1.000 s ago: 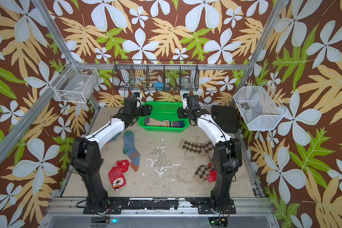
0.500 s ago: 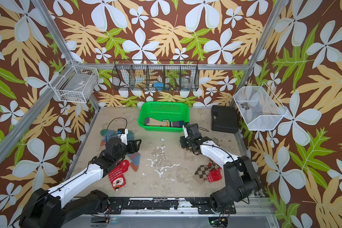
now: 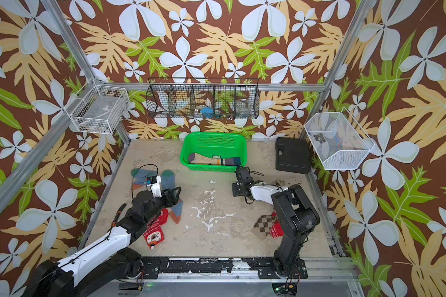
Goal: Place the socks together as a pair
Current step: Pick up the sock from the center of the board, then flatten out the sock at the center of the board.
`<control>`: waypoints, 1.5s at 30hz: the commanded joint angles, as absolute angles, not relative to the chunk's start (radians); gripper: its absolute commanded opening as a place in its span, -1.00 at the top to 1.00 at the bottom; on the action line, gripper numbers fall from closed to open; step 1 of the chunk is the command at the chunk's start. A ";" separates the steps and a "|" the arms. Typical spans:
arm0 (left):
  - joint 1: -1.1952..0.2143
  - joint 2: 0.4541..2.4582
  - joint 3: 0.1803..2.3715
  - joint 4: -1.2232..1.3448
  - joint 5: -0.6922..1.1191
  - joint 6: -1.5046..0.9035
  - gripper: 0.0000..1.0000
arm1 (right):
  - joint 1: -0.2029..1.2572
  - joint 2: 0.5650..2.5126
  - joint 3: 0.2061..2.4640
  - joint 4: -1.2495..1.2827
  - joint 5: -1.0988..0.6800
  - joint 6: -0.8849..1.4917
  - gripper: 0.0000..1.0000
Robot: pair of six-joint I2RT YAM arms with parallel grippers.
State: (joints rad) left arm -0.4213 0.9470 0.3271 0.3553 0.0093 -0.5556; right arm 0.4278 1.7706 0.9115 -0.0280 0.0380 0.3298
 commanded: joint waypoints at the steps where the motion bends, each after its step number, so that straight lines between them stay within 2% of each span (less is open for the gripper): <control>1: -0.422 0.948 0.334 0.384 0.034 -0.561 -0.42 | 0.446 1.785 0.906 -0.024 0.046 0.345 0.19; 6: -0.422 0.942 0.331 0.374 0.035 -0.558 -0.42 | 0.511 1.749 0.905 -0.070 0.021 0.350 0.80; 9: -0.422 0.928 0.329 0.368 0.034 -0.557 -0.42 | 0.588 1.651 0.911 -0.123 -0.022 0.366 1.00; 14: -0.422 0.905 0.334 0.352 0.028 -0.555 -0.41 | 0.716 1.508 0.941 -0.178 -0.164 0.405 1.00; 17: -0.421 0.906 0.341 0.336 0.021 -0.555 -0.41 | 0.791 1.508 0.960 -0.166 -0.216 0.433 1.00; 19: -0.422 0.907 0.341 0.333 0.022 -0.554 -0.41 | 0.822 1.525 0.962 -0.129 -0.257 0.454 1.00; 21: -0.422 0.896 0.339 0.323 0.026 -0.554 -0.41 | 0.835 1.527 0.956 -0.049 -0.374 0.496 1.00; 26: -0.422 0.834 0.333 0.283 -0.005 -0.553 -0.41 | 0.865 1.456 0.994 0.109 -0.552 0.579 1.00; 29: -0.422 0.807 0.341 0.263 -0.016 -0.550 -0.40 | 0.823 1.369 0.966 0.207 -0.608 0.628 1.00; 32: -0.422 0.794 0.345 0.259 -0.022 -0.548 -0.39 | 0.704 1.294 0.873 0.299 -0.707 0.684 1.00; 34: -0.422 0.797 0.346 0.264 -0.022 -0.547 -0.39 | 0.611 1.257 0.805 0.266 -0.725 0.663 1.00; 36: -0.422 0.812 0.342 0.273 -0.020 -0.547 -0.39 | 0.523 1.236 0.745 0.152 -0.692 0.584 1.00; 38: -0.422 0.827 0.336 0.290 -0.017 -0.546 -0.39 | 0.467 1.238 0.705 0.027 -0.584 0.488 1.00; 41: -0.422 0.868 0.327 0.327 -0.002 -0.554 -0.39 | 0.418 1.271 0.627 -0.014 -0.444 0.430 1.00; 42: -0.422 0.883 0.327 0.337 0.005 -0.558 -0.38 | 0.407 1.284 0.605 -0.005 -0.431 0.428 0.97; 45: -0.422 0.917 0.331 0.354 0.042 -0.566 -0.38 | 0.374 1.316 0.547 0.033 -0.395 0.433 0.58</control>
State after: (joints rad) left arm -0.4217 0.9016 0.3283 0.3042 0.0044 -0.5529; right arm 0.3927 1.3064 0.5724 0.0280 -0.4744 0.4774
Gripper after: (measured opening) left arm 0.690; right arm 0.144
